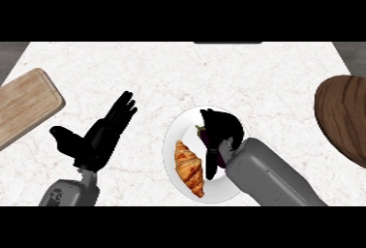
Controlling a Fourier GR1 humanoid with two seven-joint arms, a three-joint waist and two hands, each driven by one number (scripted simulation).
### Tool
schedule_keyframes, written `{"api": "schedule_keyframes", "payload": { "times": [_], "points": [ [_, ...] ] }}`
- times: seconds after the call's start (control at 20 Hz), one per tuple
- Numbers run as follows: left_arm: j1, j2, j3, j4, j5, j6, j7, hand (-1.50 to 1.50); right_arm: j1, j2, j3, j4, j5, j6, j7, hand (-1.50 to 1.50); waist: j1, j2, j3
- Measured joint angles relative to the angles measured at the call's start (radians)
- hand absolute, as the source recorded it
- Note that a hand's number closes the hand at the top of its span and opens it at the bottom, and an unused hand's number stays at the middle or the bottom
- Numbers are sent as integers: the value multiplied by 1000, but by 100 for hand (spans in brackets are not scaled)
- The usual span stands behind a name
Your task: Pick the eggplant from the plate and place it in the bowl
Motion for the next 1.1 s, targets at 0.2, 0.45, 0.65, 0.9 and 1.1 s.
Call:
{"api": "schedule_keyframes", "payload": {
  "times": [0.2, 0.45, 0.65, 0.9, 1.1],
  "points": [
    [24, 0, 6, -23, -2, -16, 4, 0, 14, 17, -26, 29, 54, 0, -22, -150, 2, 0, 0],
    [25, -14, 15, -38, -16, -15, 21, 0, 18, 48, -66, 87, 124, 5, -53, -150, 3, 1, 0],
    [14, -32, 16, -25, -37, -16, 23, 0, 61, 76, -76, 91, 184, -1, -64, -150, 1, 1, 0],
    [36, -48, 16, -49, -60, -20, 24, 0, 90, 113, -110, 135, 262, -9, -98, -150, 2, 1, 0],
    [14, -50, 48, -13, -56, -49, 17, 0, 82, 138, -157, 177, 310, -8, -136, 150, 2, 0, 0]
  ]
}}
